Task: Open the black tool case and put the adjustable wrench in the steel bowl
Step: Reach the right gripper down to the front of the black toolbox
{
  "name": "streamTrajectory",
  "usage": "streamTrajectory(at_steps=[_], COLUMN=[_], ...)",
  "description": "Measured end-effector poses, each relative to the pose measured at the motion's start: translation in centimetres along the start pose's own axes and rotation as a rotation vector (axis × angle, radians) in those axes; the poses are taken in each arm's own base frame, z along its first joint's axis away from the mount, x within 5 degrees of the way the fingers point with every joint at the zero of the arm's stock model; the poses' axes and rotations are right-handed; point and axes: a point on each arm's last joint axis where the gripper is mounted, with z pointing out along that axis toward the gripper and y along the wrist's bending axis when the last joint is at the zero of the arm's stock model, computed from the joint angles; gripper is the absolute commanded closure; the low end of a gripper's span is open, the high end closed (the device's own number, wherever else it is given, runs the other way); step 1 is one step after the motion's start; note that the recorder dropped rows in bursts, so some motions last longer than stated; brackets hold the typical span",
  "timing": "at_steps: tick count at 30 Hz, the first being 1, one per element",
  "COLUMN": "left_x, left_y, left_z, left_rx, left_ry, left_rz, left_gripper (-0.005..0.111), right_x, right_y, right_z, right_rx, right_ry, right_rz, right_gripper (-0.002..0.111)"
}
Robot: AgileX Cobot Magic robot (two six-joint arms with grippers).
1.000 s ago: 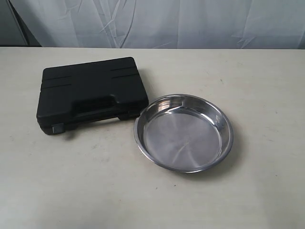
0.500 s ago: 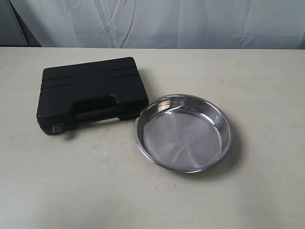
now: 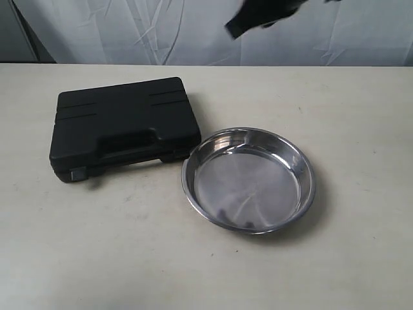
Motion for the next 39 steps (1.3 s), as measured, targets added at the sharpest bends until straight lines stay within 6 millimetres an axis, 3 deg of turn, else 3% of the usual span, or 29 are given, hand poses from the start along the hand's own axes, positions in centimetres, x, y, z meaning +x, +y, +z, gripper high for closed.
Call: streamTrajectory(at_steps=[4, 7, 13, 19, 39], left_x=[0.0, 0.0, 0.0, 0.0, 0.0], left_y=[0.0, 0.0, 0.0, 0.0, 0.0], left_z=[0.0, 0.0, 0.0, 0.0, 0.0], left_rx=[0.0, 0.0, 0.0, 0.0, 0.0], left_ry=[0.0, 0.0, 0.0, 0.0, 0.0], left_rz=[0.0, 0.0, 0.0, 0.0, 0.0], left_gripper=[0.106, 0.106, 0.106, 0.106, 0.106], right_x=[-1.5, -2.0, -2.1, -2.0, 0.6], right_y=[4.1, 7.6, 12.0, 15.0, 16.6], right_z=[5.4, 8.7, 13.6, 16.2, 20.6], right_rx=[-0.262, -0.365, -0.3, -0.252, -0.272], right_ry=[0.09, 0.147, 0.241, 0.219, 0.254], right_rz=[-0.201, -0.335, -0.62, -0.743, -0.776], right_gripper=[0.064, 0.062, 0.062, 0.062, 0.062])
